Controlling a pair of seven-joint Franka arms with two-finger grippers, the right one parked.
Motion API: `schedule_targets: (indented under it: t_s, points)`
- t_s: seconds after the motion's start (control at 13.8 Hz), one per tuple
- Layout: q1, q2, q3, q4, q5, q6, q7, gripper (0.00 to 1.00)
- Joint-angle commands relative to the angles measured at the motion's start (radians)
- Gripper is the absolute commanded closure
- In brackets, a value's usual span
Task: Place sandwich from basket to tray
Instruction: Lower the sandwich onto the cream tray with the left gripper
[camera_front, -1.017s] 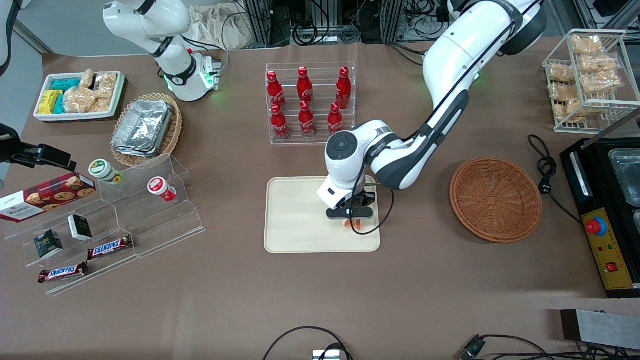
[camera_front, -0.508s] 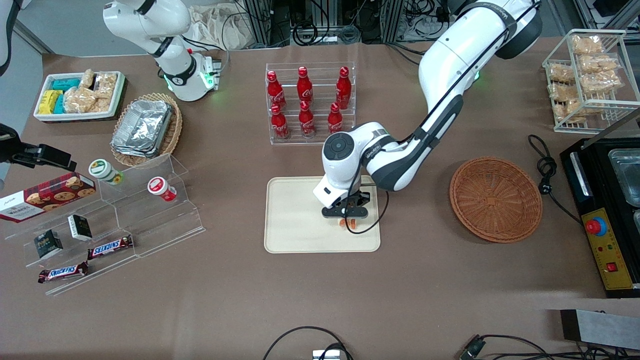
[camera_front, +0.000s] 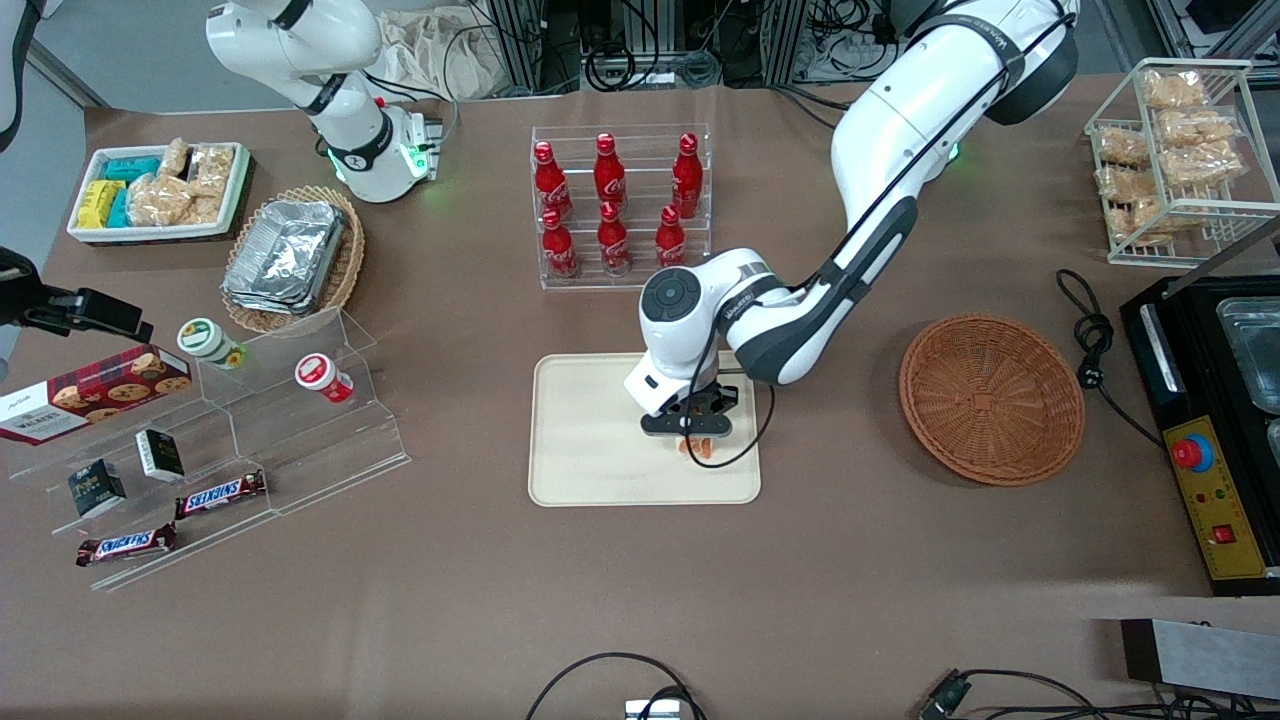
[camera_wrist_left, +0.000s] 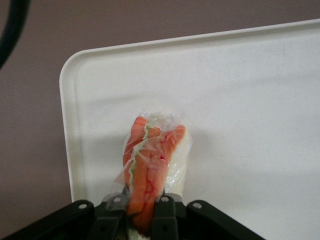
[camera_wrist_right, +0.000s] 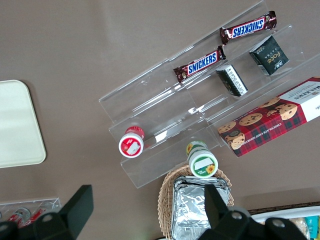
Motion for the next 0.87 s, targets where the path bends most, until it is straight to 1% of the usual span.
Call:
schedule_targets:
  t_s: [0.0, 0.8]
  points:
    - [-0.013, 0.027, 0.006, 0.034, 0.03, -0.004, -0.026, 0.0]
    - [0.002, -0.013, 0.006, 0.054, 0.016, -0.023, -0.026, 0.0]
